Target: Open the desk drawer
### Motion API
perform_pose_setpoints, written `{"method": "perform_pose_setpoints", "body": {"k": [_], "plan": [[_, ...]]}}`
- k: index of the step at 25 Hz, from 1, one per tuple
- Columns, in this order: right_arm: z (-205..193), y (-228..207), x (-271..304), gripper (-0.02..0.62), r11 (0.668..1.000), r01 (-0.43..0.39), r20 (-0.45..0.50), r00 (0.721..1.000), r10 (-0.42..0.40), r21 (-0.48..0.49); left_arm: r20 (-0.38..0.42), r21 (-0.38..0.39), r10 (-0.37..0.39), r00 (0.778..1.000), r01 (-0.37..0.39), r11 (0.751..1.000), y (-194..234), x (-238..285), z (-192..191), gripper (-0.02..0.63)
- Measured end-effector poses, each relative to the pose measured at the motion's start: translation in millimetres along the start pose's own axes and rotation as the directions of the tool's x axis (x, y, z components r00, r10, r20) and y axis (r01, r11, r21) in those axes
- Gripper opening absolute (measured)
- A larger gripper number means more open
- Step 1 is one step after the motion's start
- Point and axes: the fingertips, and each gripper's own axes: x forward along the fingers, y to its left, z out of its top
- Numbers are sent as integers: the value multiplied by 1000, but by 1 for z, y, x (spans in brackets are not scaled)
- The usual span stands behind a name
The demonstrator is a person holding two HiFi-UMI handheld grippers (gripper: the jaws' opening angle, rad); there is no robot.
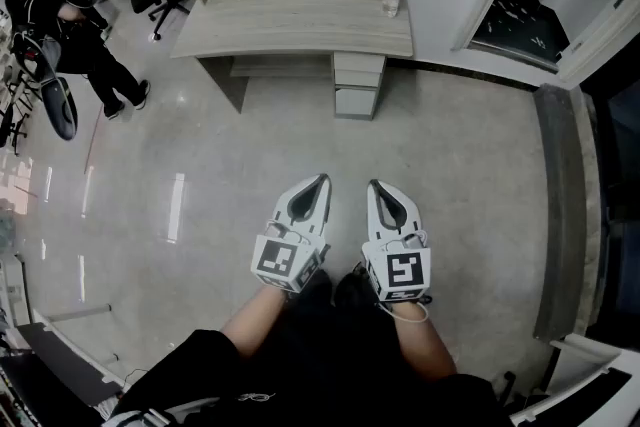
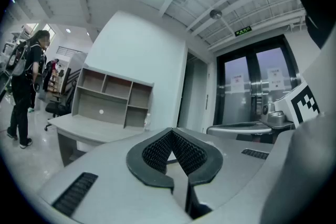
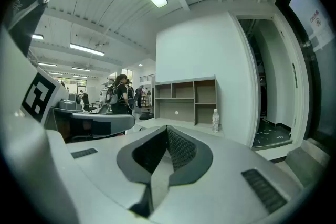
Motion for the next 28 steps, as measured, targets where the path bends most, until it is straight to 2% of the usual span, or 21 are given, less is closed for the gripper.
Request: {"method": "perform_pose_setpoints", "body": {"k": [4,11,19,28], "plan": [[3,1,0,5,1000,-4,19,1000,3,17,-3,9,2,1000,-2,1000,1,0,-1,5],[-5,-3,0,5,1000,21,-18,1000,-21,20,-12,3,1,1000,-1,1000,2,-1,-3,5],[-9,3,2,5,1000,8,-27,1000,-7,19,-26,6,-5,1000,5,1000,-1,-5,-8,5],[-24,34,31,5,999,-24,-80,997,26,25,-58,-16,37,998,-38,999,34,-33,-24,5]]}}
